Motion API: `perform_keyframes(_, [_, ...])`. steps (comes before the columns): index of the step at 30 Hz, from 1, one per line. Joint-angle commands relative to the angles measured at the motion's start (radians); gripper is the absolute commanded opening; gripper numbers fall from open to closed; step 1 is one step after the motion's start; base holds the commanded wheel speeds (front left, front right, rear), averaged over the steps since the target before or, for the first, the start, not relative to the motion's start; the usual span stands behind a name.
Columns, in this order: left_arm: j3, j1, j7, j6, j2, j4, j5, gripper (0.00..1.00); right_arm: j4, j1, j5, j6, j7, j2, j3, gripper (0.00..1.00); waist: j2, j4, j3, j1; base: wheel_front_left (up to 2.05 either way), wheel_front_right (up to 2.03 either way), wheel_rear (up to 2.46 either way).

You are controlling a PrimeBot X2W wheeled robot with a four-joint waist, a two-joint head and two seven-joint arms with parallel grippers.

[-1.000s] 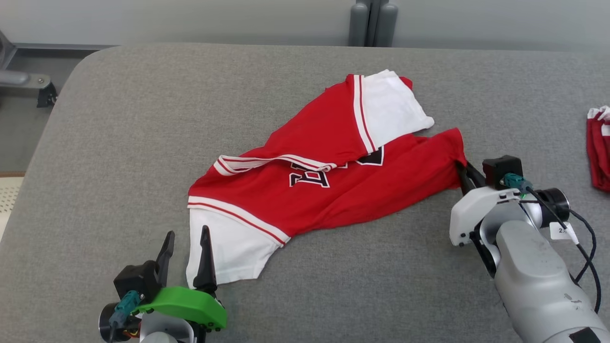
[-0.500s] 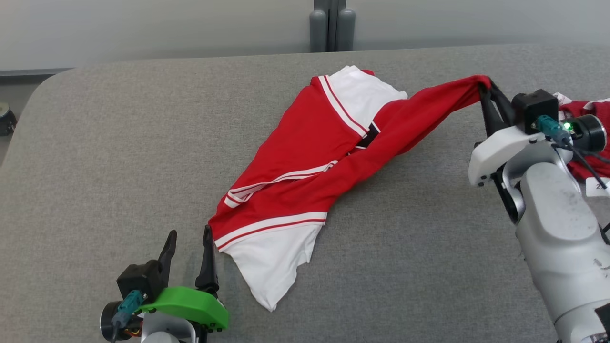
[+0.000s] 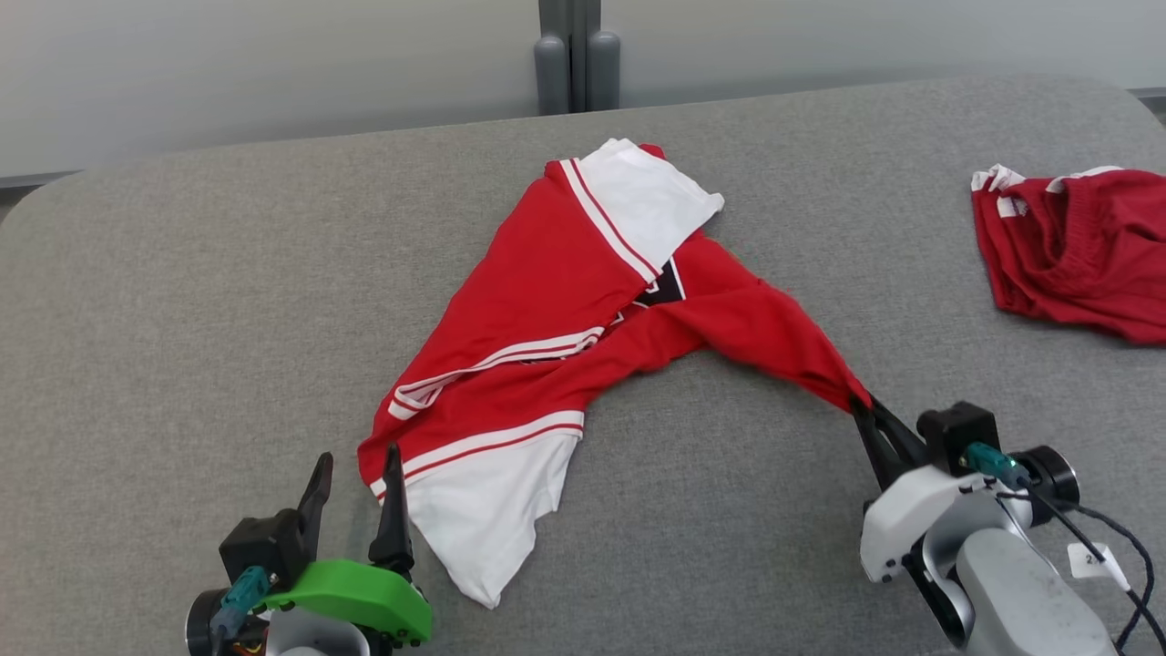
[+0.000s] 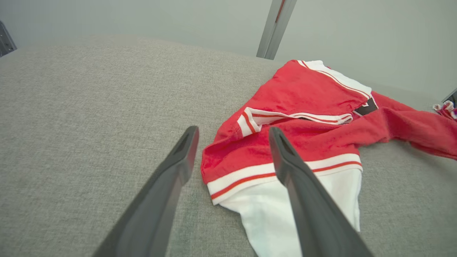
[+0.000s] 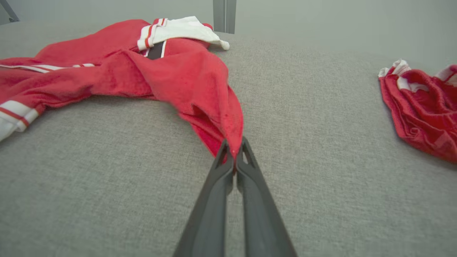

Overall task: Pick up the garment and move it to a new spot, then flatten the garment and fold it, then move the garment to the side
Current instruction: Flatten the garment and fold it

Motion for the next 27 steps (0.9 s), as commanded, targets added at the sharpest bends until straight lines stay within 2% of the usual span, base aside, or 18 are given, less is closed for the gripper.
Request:
perform_keyframes(1, [0.001,0.009,0.000,0.007,0.011,-0.007,-0.005,1.00,-0.011,0.028,0.013,-0.002,-0.003,-0.010,0.011,0.00,0.0000,-0.014,-0.001,0.0000,0.00,0.00,0.00])
perform_keyframes(6, [-0.001,0.013,0.005,0.011,0.014,-0.014,-0.008,1.00,-0.019,0.074,0.031,-0.002,-0.003,-0.057,-0.010,0.00,0.0000,-0.033,0.003,0.0000,0.00,0.00,0.00])
perform_keyframes(11, [-0.004,0.005,0.008,0.014,0.017,-0.022,-0.010,1.00,-0.033,0.072,-0.005,-0.002,-0.003,-0.065,-0.083,0.01,0.0000,-0.043,0.016,0.0000,0.00,0.00,0.00])
perform_keyframes(13, [-0.007,0.000,0.008,0.014,0.017,-0.021,-0.010,1.00,-0.042,0.074,-0.025,-0.002,-0.003,-0.053,-0.116,0.43,0.0000,-0.044,0.020,0.0000,0.00,0.00,0.00])
perform_keyframes(14, [-0.008,-0.003,0.008,0.014,0.017,-0.019,-0.011,1.00,-0.047,0.078,-0.040,-0.002,-0.003,-0.047,-0.133,0.97,0.0000,-0.044,0.021,0.0000,0.00,0.00,0.00])
perform_keyframes(15, [-0.009,-0.006,0.008,0.014,0.017,-0.018,-0.011,1.00,-0.054,0.080,-0.049,-0.002,-0.003,-0.043,-0.148,1.00,0.0000,-0.043,0.022,0.0000,0.00,0.00,0.00])
perform_keyframes(27, [-0.009,-0.019,-0.003,0.011,0.012,-0.013,-0.019,1.00,-0.161,0.105,-0.149,-0.002,-0.003,0.008,-0.295,1.00,0.0000,-0.039,0.014,0.0000,0.00,0.00,0.00])
